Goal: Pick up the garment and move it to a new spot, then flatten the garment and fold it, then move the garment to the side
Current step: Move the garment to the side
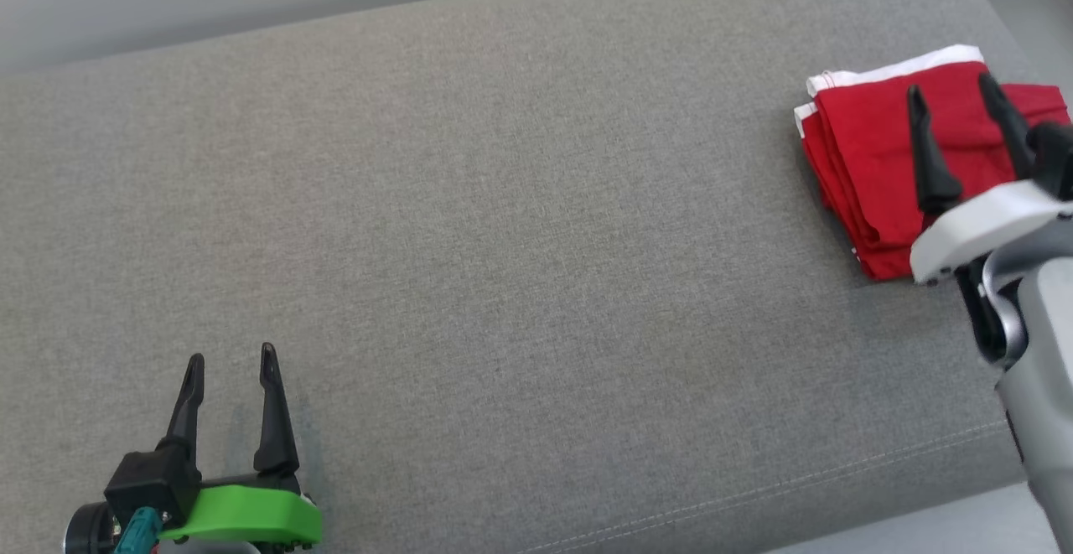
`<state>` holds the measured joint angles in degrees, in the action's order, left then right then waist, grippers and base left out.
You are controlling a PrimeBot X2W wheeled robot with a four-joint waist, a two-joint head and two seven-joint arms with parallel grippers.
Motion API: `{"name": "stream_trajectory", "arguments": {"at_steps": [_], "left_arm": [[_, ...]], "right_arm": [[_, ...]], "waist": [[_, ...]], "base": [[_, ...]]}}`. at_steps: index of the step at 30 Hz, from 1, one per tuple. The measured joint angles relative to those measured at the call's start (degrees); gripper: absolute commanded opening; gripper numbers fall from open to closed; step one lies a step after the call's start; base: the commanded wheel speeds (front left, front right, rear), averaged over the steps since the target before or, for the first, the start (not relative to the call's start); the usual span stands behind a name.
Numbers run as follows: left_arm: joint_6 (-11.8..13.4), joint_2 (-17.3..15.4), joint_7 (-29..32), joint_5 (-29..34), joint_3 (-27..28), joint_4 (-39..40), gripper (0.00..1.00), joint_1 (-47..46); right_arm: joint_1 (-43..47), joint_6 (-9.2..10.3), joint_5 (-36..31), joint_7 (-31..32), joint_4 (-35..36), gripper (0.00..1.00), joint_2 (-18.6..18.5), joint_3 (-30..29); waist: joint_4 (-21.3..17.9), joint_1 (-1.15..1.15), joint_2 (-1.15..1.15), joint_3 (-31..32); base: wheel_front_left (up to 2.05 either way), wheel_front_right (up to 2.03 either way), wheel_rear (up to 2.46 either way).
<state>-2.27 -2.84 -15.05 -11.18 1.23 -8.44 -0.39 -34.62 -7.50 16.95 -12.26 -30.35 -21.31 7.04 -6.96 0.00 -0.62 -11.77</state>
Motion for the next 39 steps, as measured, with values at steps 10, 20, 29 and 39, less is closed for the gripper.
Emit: {"name": "stream_trajectory", "arguments": {"at_steps": [10,20,29,39], "left_arm": [[0.1,0.0,0.0,0.1,1.6,-3.9,1.0,4.2],[-0.8,0.0,0.0,0.2,2.1,-6.4,1.0,4.5],[-1.6,0.0,0.0,0.2,2.8,-7.9,1.0,4.2],[-1.9,0.0,0.0,0.2,3.1,-8.6,1.0,4.1]], "right_arm": [[18.2,0.0,-6.6,-2.3,7.6,1.0,9.9,-5.9],[26.3,0.0,-16.1,-2.7,12.5,1.0,16.4,-8.4],[30.7,0.0,-23.6,-2.7,17.2,1.0,18.3,-10.1],[30.5,0.0,-25.3,-2.7,18.1,1.0,18.4,-11.0]], "waist": [[2.3,0.0,0.0,8.5],[3.6,0.0,0.0,12.2],[2.8,0.0,0.0,12.4],[2.7,0.0,0.0,12.7]], "base": [[0.0,0.0,0.0],[0.0,0.0,0.0],[0.0,0.0,0.0],[0.0,0.0,0.0]]}}
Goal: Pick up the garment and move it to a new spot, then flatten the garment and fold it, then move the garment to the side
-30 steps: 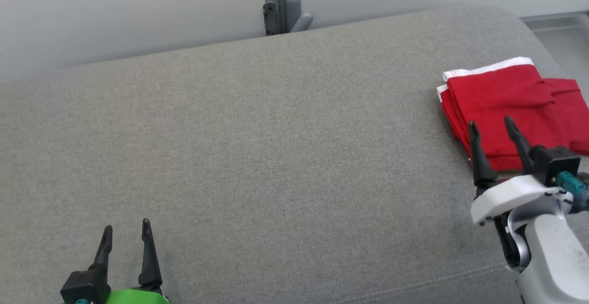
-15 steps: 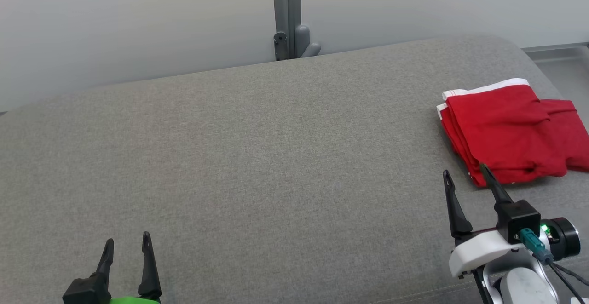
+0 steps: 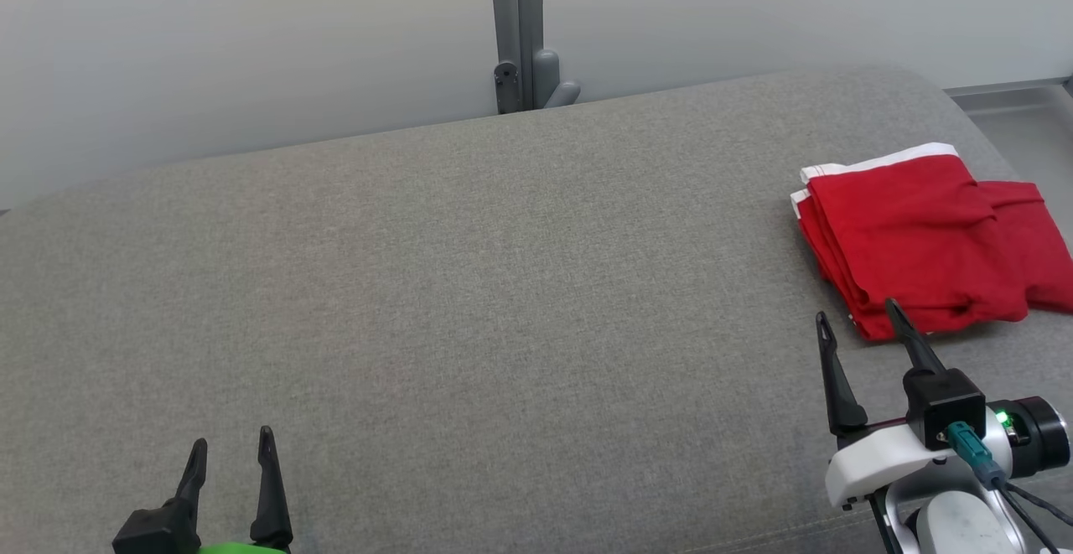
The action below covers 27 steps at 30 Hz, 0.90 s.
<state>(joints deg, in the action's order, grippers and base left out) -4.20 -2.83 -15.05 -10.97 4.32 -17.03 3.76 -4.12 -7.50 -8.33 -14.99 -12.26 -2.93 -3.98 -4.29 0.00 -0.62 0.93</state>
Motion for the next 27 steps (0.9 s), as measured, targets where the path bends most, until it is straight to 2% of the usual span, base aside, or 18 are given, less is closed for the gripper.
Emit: {"name": "stream_trajectory", "arguments": {"at_steps": [27], "left_arm": [[0.1,0.2,0.1,-0.1,0.0,-0.6,1.0,0.6]], "right_arm": [[0.3,-0.01,0.2,0.0,-2.5,1.0,0.2,1.1]], "waist": [[1.8,0.0,0.0,0.2]], "base": [[0.0,0.0,0.0]]}}
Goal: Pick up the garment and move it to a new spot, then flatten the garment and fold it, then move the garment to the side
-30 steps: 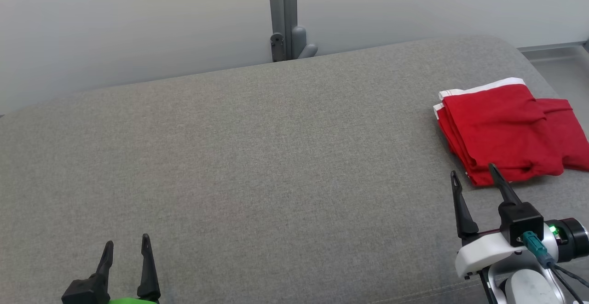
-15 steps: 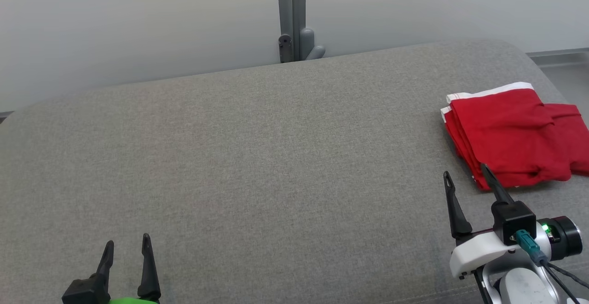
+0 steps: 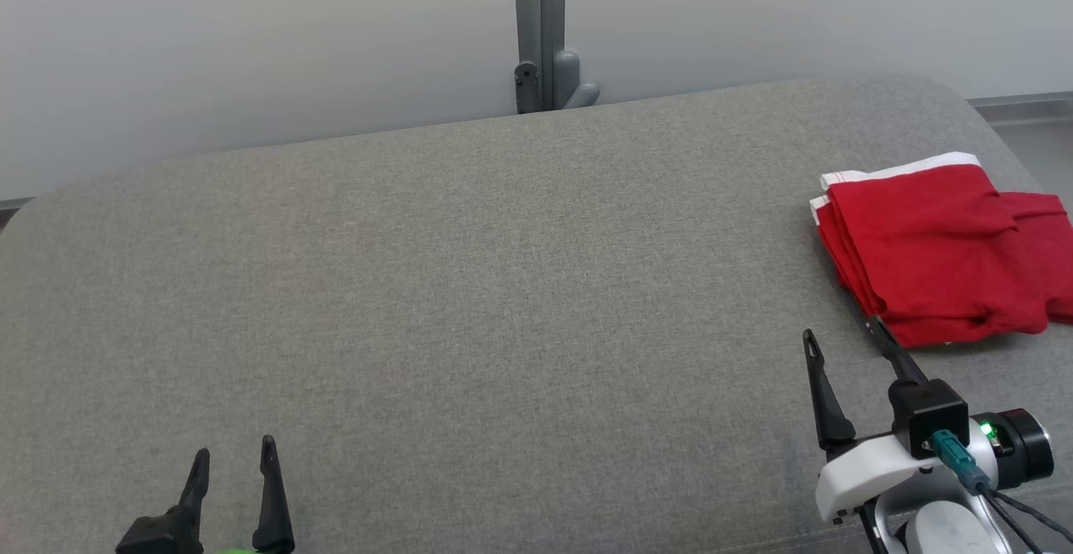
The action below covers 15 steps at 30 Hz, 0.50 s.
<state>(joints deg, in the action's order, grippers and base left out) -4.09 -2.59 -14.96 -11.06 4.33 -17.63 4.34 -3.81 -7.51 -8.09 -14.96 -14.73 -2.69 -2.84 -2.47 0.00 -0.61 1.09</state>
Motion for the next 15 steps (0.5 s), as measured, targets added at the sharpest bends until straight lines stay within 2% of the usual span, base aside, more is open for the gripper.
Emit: {"name": "stream_trajectory", "arguments": {"at_steps": [1,2,8,15], "left_arm": [[0.0,0.0,0.0,0.0,0.0,0.0,1.0,0.0],[0.0,0.0,0.0,0.0,0.0,-0.2,0.0,0.0],[0.0,0.5,0.5,-0.1,-0.1,-3.1,0.0,0.5],[-0.2,0.5,2.8,-7.4,0.2,-3.2,0.0,0.3]], "right_arm": [[0.0,0.0,0.0,0.0,0.0,1.0,0.0,0.0],[0.0,0.0,0.0,0.0,-0.1,0.0,0.0,0.1],[1.7,0.0,0.2,0.4,-3.3,0.0,0.6,0.0],[1.8,-0.02,8.9,3.1,-3.8,0.0,0.6,-0.9]], "waist": [[0.0,0.0,0.0,0.0],[0.0,0.0,0.0,0.0],[0.1,0.0,0.0,0.0],[0.2,0.0,0.0,-0.1]], "base": [[0.0,0.0,0.0],[0.0,0.0,0.0],[0.0,0.0,0.0],[0.0,0.0,0.0]]}}
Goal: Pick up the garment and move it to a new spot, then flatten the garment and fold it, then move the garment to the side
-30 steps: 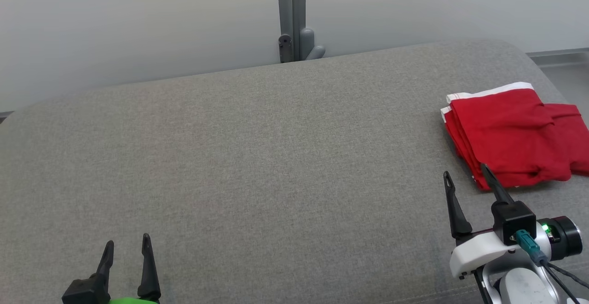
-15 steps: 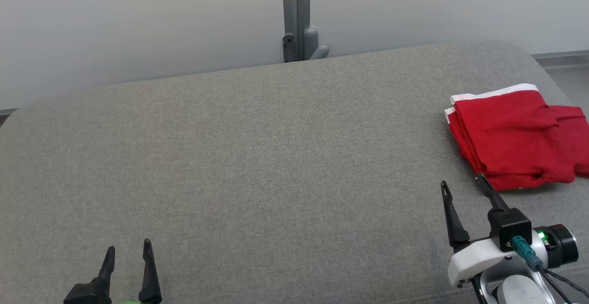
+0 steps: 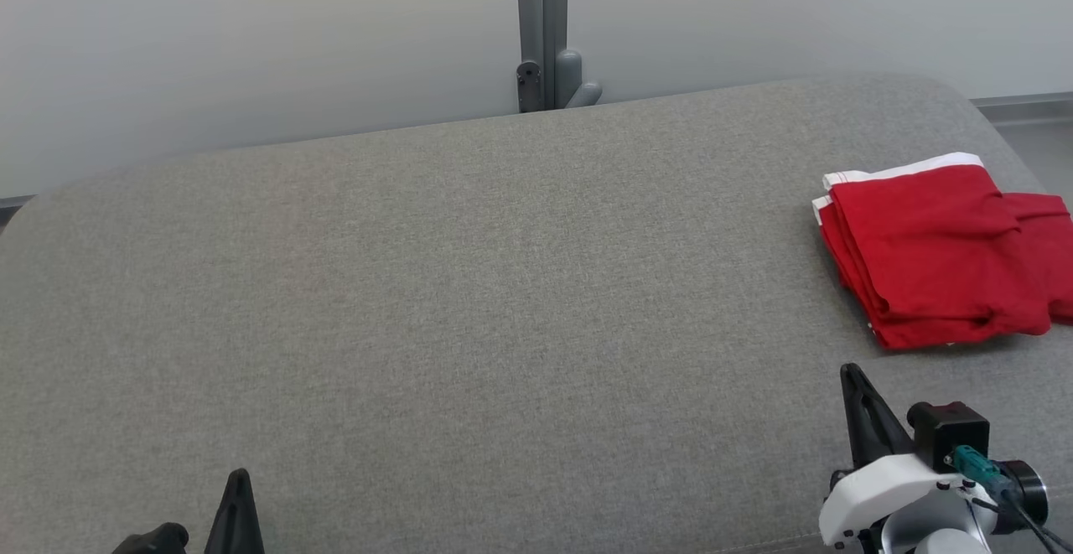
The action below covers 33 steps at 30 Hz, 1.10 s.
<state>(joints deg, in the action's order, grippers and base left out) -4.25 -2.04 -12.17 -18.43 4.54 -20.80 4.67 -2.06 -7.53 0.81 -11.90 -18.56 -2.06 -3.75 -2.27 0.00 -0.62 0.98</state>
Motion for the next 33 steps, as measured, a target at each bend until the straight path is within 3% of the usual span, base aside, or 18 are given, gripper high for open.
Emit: {"name": "stream_trajectory", "arguments": {"at_steps": [33], "left_arm": [[-1.3,-0.1,7.1,-29.4,0.4,3.4,0.0,-3.3]], "right_arm": [[-0.5,0.0,36.7,7.0,2.6,0.0,-0.1,-0.7]], "waist": [[0.6,0.0,0.0,-0.3]], "base": [[0.0,0.0,0.0]]}}
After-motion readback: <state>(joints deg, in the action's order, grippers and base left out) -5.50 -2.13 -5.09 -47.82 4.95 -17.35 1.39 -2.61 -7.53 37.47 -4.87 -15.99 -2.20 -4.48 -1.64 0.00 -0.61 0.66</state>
